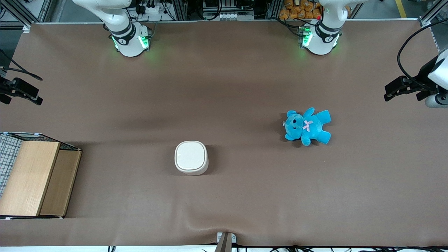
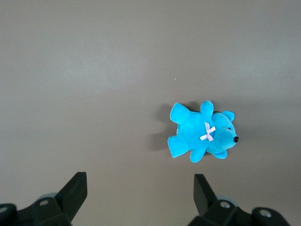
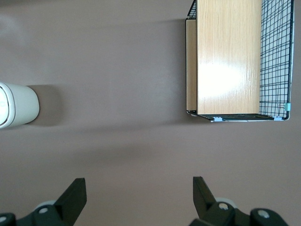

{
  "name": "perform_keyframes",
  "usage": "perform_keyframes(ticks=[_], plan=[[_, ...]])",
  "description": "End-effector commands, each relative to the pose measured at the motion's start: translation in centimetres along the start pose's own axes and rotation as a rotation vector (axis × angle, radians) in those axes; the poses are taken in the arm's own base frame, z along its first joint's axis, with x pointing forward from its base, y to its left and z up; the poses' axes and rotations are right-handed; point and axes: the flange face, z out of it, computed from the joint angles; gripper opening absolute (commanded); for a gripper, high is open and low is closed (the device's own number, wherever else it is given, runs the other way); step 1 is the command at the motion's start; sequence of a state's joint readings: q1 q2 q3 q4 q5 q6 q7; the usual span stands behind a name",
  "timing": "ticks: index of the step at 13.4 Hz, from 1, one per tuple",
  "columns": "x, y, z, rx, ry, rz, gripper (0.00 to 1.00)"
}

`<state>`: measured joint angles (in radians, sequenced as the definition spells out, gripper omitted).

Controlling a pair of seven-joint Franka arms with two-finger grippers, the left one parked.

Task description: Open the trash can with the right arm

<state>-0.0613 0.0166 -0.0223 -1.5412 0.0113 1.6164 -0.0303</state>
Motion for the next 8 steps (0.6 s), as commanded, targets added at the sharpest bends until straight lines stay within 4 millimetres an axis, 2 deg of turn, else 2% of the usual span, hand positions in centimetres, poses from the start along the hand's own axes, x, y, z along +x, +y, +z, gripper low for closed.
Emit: perform_keyframes(ticks=[1,5,8], plan=[[0.0,0.1,-0.3,-0.002,-0.002,0.016,1.0],[0.2,-0.3,0.0,-0.003,-0.006,0.005,1.0],[0.8,-0.7,2.3,0.004,-0.054,0.002,1.0]])
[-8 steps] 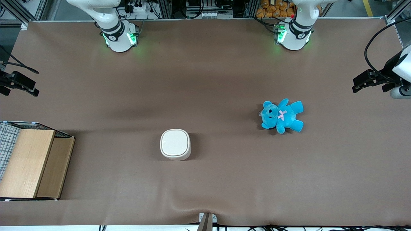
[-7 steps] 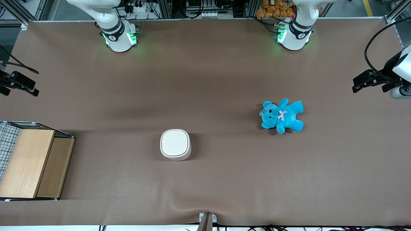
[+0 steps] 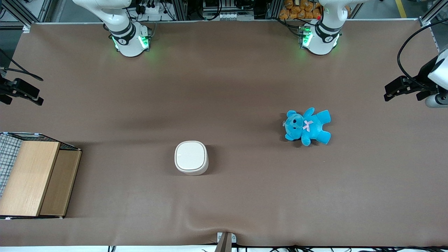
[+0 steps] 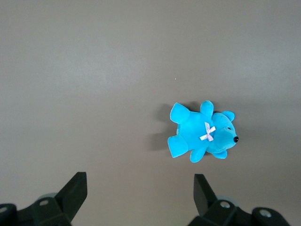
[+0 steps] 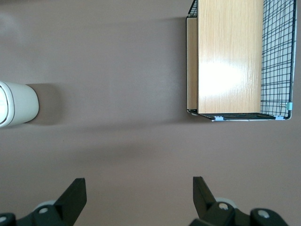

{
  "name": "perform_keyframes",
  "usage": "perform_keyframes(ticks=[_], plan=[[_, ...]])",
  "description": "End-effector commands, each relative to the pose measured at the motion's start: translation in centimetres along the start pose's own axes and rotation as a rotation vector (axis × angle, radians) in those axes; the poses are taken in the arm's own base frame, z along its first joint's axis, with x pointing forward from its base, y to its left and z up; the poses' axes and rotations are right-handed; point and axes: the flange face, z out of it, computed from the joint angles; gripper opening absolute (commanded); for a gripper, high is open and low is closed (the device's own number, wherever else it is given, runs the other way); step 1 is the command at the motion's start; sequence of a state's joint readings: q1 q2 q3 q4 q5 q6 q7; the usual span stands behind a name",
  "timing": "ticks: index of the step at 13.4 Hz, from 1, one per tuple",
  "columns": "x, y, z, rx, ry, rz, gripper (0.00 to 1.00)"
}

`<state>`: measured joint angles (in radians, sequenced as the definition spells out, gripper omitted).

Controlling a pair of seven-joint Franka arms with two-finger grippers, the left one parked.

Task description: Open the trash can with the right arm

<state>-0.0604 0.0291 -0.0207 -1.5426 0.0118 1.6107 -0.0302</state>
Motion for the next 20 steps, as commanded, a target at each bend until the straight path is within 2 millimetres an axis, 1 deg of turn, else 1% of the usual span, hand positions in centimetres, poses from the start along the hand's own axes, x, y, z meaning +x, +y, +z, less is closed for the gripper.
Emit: perform_keyframes(ticks=[1,6,8,9,10,11,12,14,15,17,18,19,20], plan=[[0.6,-1.7,2.6,0.006,-0.068,-0.012,1.0],[2.4,-7.7,9.0,0.028,-0.179,-0.109,1.0],[3.0,-10.0,10.1,0.081,-0.175,-0.137,1.0],[3.3,-11.5,10.9,0.079,-0.173,-0.162,1.0],[3.5,-12.5,11.5,0.092,-0.169,-0.173,1.0],[4.0,-13.2,12.4,0.097,-0.164,-0.175,1.0],[4.3,-14.5,13.5,0.102,-0.16,-0.175,1.0],[4.4,-18.7,15.2,0.1,-0.156,-0.182,1.0],[4.6,-20.6,15.5,0.107,-0.155,-0.173,1.0],[5.3,-23.1,16.0,0.121,-0.159,-0.164,0.8],[5.1,-25.1,16.5,0.105,-0.155,-0.183,0.67],[5.3,-27.3,17.0,0.08,-0.145,-0.175,0.57],[5.4,-29.4,18.0,0.062,-0.147,-0.128,0.51]])
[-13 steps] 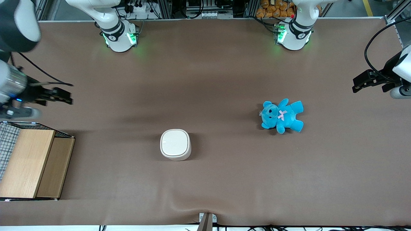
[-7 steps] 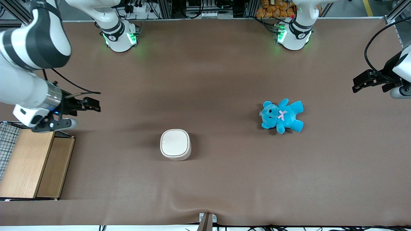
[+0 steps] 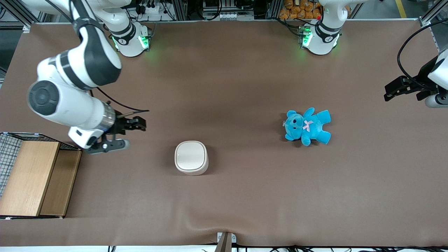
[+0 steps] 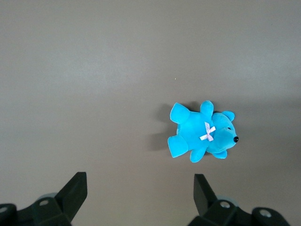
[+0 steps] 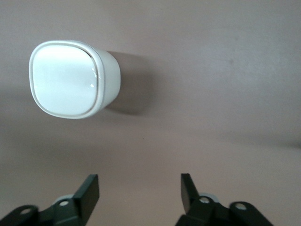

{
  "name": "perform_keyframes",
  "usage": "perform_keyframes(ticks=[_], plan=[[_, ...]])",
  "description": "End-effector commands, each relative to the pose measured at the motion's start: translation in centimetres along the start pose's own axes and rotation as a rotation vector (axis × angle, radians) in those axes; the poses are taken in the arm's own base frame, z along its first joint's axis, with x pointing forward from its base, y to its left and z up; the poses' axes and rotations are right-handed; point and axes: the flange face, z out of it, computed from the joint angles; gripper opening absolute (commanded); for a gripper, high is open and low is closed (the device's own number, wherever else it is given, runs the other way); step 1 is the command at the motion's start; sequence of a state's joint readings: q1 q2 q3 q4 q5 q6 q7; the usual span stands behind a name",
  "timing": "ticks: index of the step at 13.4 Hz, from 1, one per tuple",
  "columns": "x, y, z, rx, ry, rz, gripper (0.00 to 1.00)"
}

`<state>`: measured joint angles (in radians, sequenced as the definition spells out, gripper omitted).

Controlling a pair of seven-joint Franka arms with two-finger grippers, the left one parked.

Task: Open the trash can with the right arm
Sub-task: 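Move the open right gripper toward the white trash can's lid, then lower the right gripper onto the lid edge and close it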

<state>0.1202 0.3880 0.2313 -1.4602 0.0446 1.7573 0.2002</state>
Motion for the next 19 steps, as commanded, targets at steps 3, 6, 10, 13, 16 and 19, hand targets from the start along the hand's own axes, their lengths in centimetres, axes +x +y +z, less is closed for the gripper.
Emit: perform_keyframes(ticks=[3,6,10,13,16,19], plan=[[3.3,-5.8,3.2,-0.018,0.04,0.1,0.28],[4.0,-7.5,5.4,-0.001,0.057,0.118,0.0],[4.9,-9.3,9.0,0.015,0.065,0.154,0.0],[5.8,-9.7,10.0,0.035,0.116,0.136,0.0],[6.2,-9.4,10.6,0.036,0.128,0.135,0.0],[6.7,-9.0,11.0,0.034,0.139,0.105,0.0]])
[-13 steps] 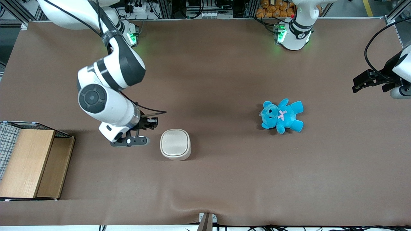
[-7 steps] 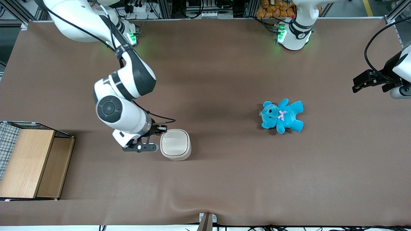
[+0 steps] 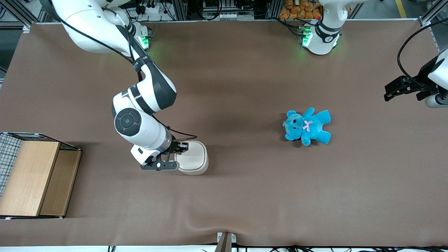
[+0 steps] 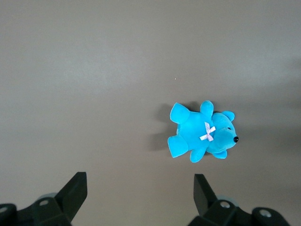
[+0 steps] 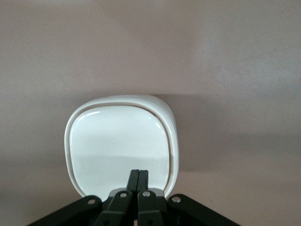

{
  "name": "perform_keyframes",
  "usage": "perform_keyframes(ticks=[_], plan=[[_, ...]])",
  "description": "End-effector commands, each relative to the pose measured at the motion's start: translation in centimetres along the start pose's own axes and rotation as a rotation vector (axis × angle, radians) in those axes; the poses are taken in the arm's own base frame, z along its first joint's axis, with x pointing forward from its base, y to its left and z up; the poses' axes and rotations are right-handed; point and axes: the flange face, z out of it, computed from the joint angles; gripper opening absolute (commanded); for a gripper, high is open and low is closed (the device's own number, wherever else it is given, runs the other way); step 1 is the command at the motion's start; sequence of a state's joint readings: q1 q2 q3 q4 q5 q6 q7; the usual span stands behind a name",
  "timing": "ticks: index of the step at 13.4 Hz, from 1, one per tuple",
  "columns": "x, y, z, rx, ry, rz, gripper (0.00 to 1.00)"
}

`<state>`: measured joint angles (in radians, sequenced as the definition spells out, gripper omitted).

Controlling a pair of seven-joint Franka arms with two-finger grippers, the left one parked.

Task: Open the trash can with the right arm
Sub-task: 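Lower the right gripper onto the lid edge and close it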

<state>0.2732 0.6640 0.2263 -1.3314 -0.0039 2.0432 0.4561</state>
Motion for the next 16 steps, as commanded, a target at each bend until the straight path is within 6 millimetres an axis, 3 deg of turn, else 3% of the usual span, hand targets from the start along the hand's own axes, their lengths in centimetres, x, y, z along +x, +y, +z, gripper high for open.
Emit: perform_keyframes(ticks=[1,16], plan=[[0.9,-0.1,0.1,-0.014,0.026,-0.026,0.0],[0.7,-0.8,2.6,-0.065,0.039,-0.062,0.0]])
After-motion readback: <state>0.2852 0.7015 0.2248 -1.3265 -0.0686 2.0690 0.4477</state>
